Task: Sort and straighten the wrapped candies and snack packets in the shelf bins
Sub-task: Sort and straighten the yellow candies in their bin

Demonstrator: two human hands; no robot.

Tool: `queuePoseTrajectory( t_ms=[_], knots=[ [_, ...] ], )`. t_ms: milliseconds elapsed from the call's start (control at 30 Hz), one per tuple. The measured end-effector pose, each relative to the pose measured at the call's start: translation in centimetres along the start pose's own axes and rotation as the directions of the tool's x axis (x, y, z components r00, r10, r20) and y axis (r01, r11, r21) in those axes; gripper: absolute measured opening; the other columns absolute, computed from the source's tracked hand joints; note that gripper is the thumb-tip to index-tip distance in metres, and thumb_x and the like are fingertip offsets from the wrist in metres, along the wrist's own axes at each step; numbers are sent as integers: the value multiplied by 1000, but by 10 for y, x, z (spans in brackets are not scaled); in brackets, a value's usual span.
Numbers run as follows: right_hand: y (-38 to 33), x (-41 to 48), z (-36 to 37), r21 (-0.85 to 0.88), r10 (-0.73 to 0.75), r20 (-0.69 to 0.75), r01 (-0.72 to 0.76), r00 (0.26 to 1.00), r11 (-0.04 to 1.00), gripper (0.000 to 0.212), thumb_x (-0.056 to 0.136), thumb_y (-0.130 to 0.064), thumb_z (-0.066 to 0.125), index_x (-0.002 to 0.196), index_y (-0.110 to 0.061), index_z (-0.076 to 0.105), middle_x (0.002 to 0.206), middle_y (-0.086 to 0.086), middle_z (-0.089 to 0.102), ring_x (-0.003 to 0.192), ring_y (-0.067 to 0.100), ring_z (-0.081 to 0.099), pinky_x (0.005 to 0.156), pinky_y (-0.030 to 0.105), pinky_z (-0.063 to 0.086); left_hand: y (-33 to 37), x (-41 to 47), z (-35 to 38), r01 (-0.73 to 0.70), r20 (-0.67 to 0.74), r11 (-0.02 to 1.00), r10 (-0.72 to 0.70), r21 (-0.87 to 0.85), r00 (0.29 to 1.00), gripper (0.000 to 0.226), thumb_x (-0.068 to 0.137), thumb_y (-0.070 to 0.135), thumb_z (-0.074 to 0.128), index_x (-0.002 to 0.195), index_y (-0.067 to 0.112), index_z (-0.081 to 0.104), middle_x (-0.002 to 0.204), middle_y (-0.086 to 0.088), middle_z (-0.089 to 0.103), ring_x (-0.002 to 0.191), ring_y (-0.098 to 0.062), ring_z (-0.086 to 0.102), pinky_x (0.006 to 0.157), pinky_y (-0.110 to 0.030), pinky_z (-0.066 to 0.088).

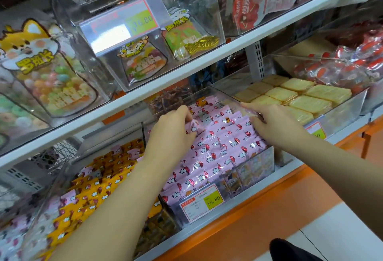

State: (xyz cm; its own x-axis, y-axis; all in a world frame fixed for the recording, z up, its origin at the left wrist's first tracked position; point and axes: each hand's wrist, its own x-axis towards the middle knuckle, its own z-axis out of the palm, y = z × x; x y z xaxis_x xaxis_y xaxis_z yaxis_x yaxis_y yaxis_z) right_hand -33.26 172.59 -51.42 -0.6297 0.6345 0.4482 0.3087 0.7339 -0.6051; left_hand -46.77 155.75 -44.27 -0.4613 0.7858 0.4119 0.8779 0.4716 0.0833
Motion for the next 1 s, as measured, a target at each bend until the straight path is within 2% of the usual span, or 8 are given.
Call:
queuePoseTrajectory(
  t_ms=[233, 367, 500, 633, 700, 833, 933, 1000],
  knots=[
    [2, 1, 2, 10, 1, -7, -1, 1000, 1000, 46, 91, -9, 47, 134, -26, 51, 49, -5, 46, 52, 7, 45, 44, 15, 29, 7, 11, -6, -47, 46, 994, 43, 96, 998, 19, 83, 17, 66, 90, 18, 48, 88, -4, 61, 80, -24, 58, 59, -30, 41],
    [1, 1, 3, -16, -4, -24, 3, 1000, 1000, 46, 90, -9, 49, 133, -26, 53, 49, -6, 46, 52, 13, 44, 45, 26, 27, 24, 28, 2, -131, 71, 969, 119, 209, 990, 17, 86, 13, 59, 100, 15, 50, 90, -9, 60, 79, -30, 60, 63, -36, 50],
    [0, 1, 1, -1, 10, -14, -10, 1000, 1000, 46, 91, -9, 48, 133, -27, 51, 48, -4, 47, 51, 12, 47, 44, 17, 31, 20, 48, 11, -114, 55, 993, 112, 42, 992, 23, 88, 26, 61, 107, 14, 59, 97, -9, 65, 89, -27, 59, 76, -35, 51],
    [-1, 0, 1, -3, 19, -19, -19, 1000, 1000, 45, 91, -10, 47, 133, -27, 51, 51, -4, 49, 52, 12, 48, 45, 21, 31, 5, 52, 16, 10, 46, 993, -4, -118, 999, 34, 90, 31, 61, 120, 16, 58, 107, -4, 64, 85, -17, 52, 71, -22, 36],
    [-2, 1, 1, 4, 14, -20, -14, 1000, 1000, 46, 90, -9, 47, 132, -27, 52, 52, -4, 51, 53, 10, 48, 45, 23, 30, -5, 50, 16, 98, 59, 976, -88, -197, 994, 35, 91, 32, 60, 122, 15, 56, 108, -4, 62, 81, -13, 50, 66, -21, 38],
    [-7, 6, 0, -41, 25, -9, -25, 1000, 999, 47, 89, -8, 47, 132, -25, 53, 92, 7, 68, 80, 22, 55, 59, 25, 28, -22, 44, 10, 189, 87, 952, -173, -242, 981, 41, 88, 33, 63, 124, 13, 55, 115, -4, 63, 87, -16, 62, 72, -20, 46],
    [-15, 10, 3, -48, 24, -20, -25, 1000, 999, 42, 91, -11, 48, 132, -19, 52, 121, 10, 61, 106, 28, 55, 73, 28, 37, -7, 28, 5, 48, 91, 976, -30, -212, 995, 31, 87, 24, 65, 117, 17, 60, 103, 7, 60, 72, 1, 54, 63, -7, 42],
    [-17, 13, 8, -73, 15, -25, -17, 1000, 997, 41, 92, -10, 48, 132, -17, 51, 130, 9, 55, 114, 29, 52, 87, 32, 41, 1, 19, 10, -65, 46, 991, 71, -113, 996, 29, 86, 25, 66, 115, 20, 63, 109, 4, 65, 86, -9, 58, 76, -20, 46]
  ],
)
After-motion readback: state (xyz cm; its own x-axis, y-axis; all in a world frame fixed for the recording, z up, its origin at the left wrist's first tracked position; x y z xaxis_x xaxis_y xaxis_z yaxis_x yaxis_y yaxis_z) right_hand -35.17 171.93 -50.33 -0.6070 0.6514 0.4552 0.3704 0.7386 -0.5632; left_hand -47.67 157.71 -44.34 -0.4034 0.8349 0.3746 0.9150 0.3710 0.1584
